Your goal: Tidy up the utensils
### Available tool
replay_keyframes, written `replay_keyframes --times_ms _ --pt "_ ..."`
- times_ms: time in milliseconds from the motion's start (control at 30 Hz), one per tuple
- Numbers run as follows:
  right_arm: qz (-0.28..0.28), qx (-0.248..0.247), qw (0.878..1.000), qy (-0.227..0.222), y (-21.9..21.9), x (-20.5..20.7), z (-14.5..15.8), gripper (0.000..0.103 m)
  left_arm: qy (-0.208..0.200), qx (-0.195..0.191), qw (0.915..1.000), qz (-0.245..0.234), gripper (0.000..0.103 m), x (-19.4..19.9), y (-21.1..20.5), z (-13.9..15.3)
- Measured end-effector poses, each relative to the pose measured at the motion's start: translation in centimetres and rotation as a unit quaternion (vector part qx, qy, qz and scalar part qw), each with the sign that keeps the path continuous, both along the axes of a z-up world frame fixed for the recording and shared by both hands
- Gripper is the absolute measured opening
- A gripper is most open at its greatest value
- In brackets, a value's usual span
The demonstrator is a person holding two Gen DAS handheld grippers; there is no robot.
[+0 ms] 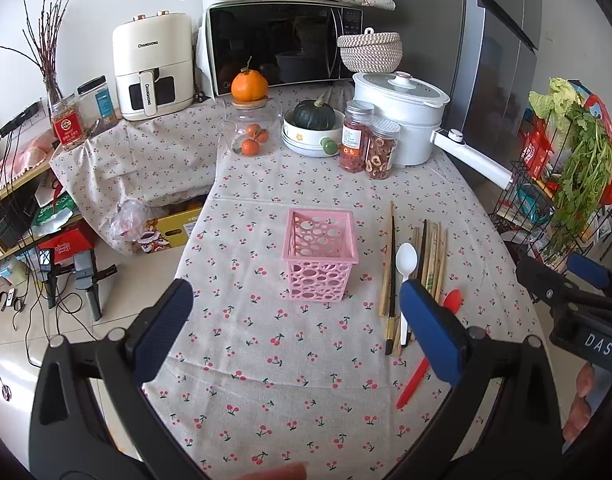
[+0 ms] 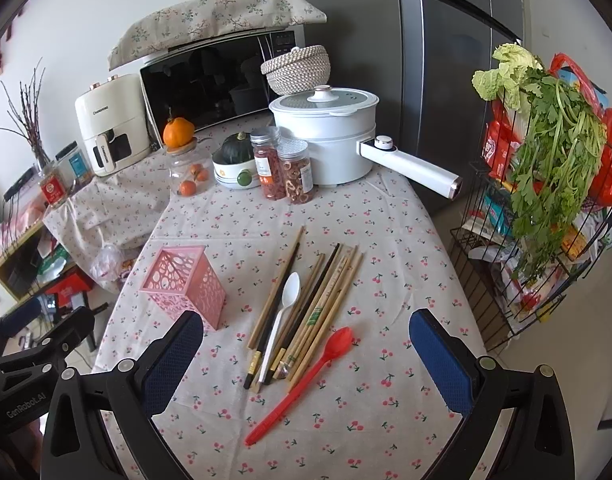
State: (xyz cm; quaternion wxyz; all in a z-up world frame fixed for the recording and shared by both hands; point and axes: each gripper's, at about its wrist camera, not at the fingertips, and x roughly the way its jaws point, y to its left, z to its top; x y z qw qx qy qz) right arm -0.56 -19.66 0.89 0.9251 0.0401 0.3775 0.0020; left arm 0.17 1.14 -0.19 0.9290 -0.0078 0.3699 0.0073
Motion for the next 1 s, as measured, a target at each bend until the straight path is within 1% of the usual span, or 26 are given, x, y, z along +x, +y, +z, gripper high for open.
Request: replay_keyframes --times_ms 1000 --pt "-0.002 -0.001 1.000 -0.002 0.26 0.10 0.17 0.103 -0.004 0.003 1.0000 0.002 0.102 -0.15 0.03 0.45"
